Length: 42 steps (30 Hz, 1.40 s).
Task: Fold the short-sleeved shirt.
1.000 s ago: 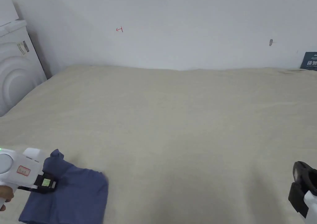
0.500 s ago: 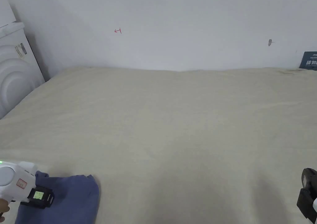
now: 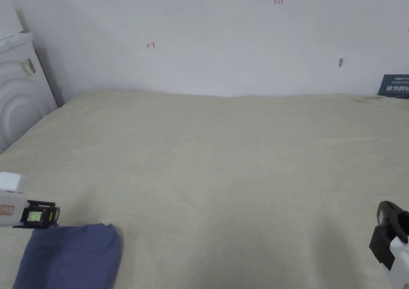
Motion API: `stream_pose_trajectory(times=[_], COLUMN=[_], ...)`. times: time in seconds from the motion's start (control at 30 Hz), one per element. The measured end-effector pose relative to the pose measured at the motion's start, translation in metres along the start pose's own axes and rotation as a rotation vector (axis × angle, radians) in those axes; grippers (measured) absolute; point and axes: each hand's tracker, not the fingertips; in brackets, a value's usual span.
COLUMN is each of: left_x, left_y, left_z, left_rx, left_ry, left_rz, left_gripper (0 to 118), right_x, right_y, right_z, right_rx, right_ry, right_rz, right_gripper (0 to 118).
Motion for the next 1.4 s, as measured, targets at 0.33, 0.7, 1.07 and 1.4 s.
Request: stream_pose_trajectory(times=[0.33,0.7,1.07,1.4], left_x=[0.049,0.142,0.232,0.271], left_y=[0.027,0.012,-0.031,-0.057], left_z=[0.098,0.129,0.123,0.109], left_rx=[0.439,0.777,0.929,0.971], left_ry=[0.005,0.038,-0.033,-0.042], left_rz=[-0.034,-0.032,0.000,0.024], left_gripper=[100,31,0,0], right_x=[0.010,0.027,0.039,0.033], right_y=[0.036,0.054,0.044,0.036], right_z=[0.011,0.018,0.018,0.016], right_rx=[0.095,0.157,0.182,0.202], right_ry=[0.009,0.011,-0.009,-0.005], right_rz=[0.021,0.025,0.034,0.016], right_gripper=[0,0,0,0])
